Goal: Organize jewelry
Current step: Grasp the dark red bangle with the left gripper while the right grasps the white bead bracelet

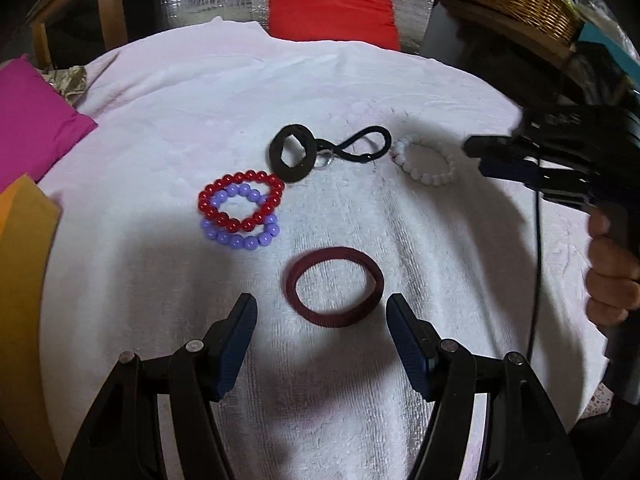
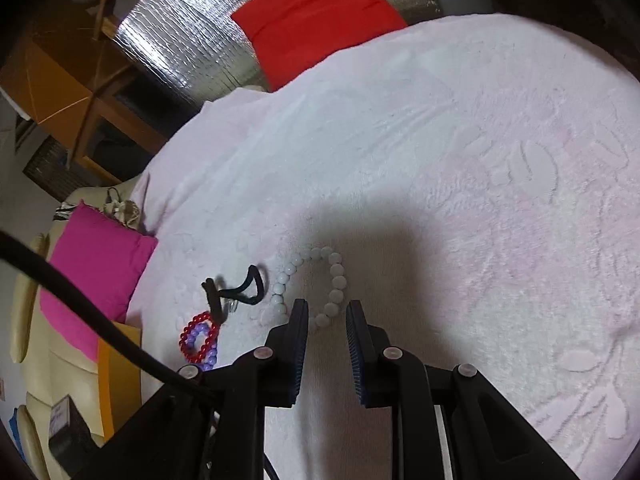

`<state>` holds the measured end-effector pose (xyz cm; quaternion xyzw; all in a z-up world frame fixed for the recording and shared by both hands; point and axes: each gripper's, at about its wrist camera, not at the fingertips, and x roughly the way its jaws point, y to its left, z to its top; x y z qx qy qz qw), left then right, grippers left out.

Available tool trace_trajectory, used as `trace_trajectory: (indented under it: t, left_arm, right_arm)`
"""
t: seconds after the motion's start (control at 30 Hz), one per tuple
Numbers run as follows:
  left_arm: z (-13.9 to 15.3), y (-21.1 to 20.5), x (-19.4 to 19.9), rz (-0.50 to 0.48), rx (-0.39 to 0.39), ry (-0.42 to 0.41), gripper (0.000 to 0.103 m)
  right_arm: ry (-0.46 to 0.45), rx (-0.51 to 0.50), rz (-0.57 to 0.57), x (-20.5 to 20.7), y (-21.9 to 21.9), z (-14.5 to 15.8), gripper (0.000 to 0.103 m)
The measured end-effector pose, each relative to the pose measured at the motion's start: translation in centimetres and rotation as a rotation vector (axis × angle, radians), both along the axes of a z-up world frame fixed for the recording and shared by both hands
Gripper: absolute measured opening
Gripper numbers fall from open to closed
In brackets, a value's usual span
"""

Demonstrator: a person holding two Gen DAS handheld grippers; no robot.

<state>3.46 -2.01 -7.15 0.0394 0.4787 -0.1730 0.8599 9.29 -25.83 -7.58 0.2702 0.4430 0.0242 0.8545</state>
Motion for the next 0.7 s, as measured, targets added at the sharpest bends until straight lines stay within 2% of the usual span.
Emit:
trace_trajectory:
  t: [0.07,0.2,0.33,0.4,0.43,0.47,0.5,0.57,0.6,0.7]
  left_arm:
    - [0.0,0.2,0.0,-0.009,-0.015,0.003,0.070]
    - [-0.1,0.6,0.6,-0.009,-0.059,0.014,0.073]
    - [-0.5,0.0,1.0,-0.008,-0.053,-0.003,0.074]
    - [-0.7,-0.2,1.3,-0.009,-0.053,-0.008,0.073]
    - [-0.8,-0.3,1.4,-0.007,-0.050,-0.015,0.072]
    - [-0.7,-0.4,1.3,-0.008,-0.046,-0.023,0.061]
    - [-0.8,-0.5,1.4,-0.014,-0.043,-0.028,0.044]
    - [-0.8,-0.2,1.3,-0.015,-0.056,-0.024,0.037]
    - [-0.8,-0.2,1.3,-0.021,-0.065,-0.022,0.024]
    - [-0.7,0.0,1.3,-0.032,-0.081,-0.017,0.012]
  right_arm:
    - [0.000,-0.036,-0.010,0.5,0.5,-0.1,0.034]
    - [0.021,-0.105,-0.031,1.7,1.1,-0.8,0.034]
    - [0.010,-0.198,-0.030,2.7,2.2,-1.1,0.035]
    - [-0.002,-0.268,-0.016,3.1,2.9,-1.2,0.031]
    - [-0.005,-0.303,-0.009,3.2,3.3,-1.3,0.023]
    - [-0.005,-0.357,0.003,3.3,3.9,-1.4,0.015]
    - [-0.008,-0.388,0.011,3.3,4.2,-1.4,0.013]
    - [-0.017,-0.415,0.023,3.1,4.5,-1.2,0.011]
    - [-0.019,-0.411,0.025,3.0,4.5,-1.2,0.011]
    - [-0.034,-0.394,0.023,2.4,4.0,-0.6,0.010]
